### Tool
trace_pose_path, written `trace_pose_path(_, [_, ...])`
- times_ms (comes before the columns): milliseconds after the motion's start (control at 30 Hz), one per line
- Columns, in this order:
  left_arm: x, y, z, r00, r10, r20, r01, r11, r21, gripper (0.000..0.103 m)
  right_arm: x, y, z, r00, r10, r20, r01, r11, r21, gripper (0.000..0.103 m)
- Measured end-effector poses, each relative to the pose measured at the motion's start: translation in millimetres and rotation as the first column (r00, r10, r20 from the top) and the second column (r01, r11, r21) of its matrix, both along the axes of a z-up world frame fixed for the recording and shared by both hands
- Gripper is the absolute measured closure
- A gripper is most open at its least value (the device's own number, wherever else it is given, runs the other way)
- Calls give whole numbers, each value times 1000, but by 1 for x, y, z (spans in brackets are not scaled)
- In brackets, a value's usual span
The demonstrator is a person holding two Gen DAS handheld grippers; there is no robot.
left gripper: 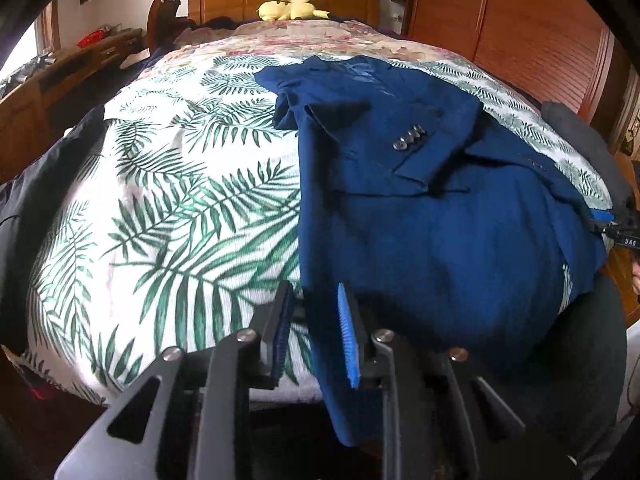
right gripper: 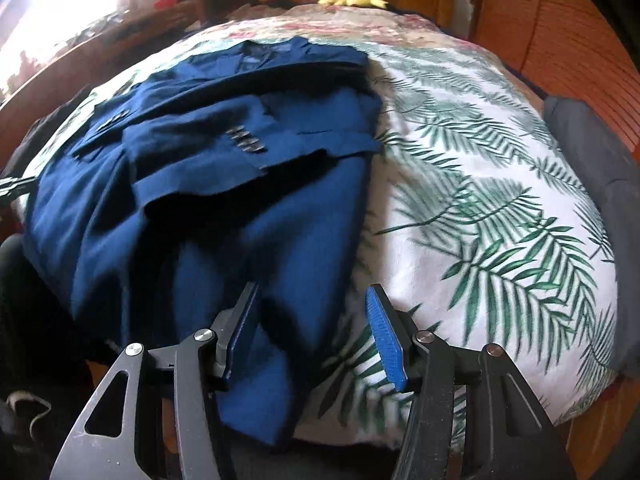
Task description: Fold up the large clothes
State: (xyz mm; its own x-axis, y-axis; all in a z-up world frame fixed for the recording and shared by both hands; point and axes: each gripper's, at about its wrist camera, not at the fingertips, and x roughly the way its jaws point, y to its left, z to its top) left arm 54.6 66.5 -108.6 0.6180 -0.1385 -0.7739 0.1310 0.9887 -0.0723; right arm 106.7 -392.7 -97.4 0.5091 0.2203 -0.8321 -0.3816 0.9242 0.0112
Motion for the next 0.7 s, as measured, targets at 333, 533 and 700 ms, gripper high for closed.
trace_pose_path(333, [-12, -7, -5, 1000, -26, -10, 26, 1000, -1, 80, -4, 12, 5, 999, 19, 29, -20, 1000, 11, 62])
trace_pose_path(533, [-20, -8, -10, 1000, -11, -2, 11, 1000, 5, 80, -2, 2, -3, 1000, -19, 5, 19, 1000, 21, 62])
trace_pose_path(700, [-24, -12, -13, 1000, 0, 9, 0, 1000, 18, 80, -4, 10, 1, 999, -4, 34, 3, 1000, 15, 93])
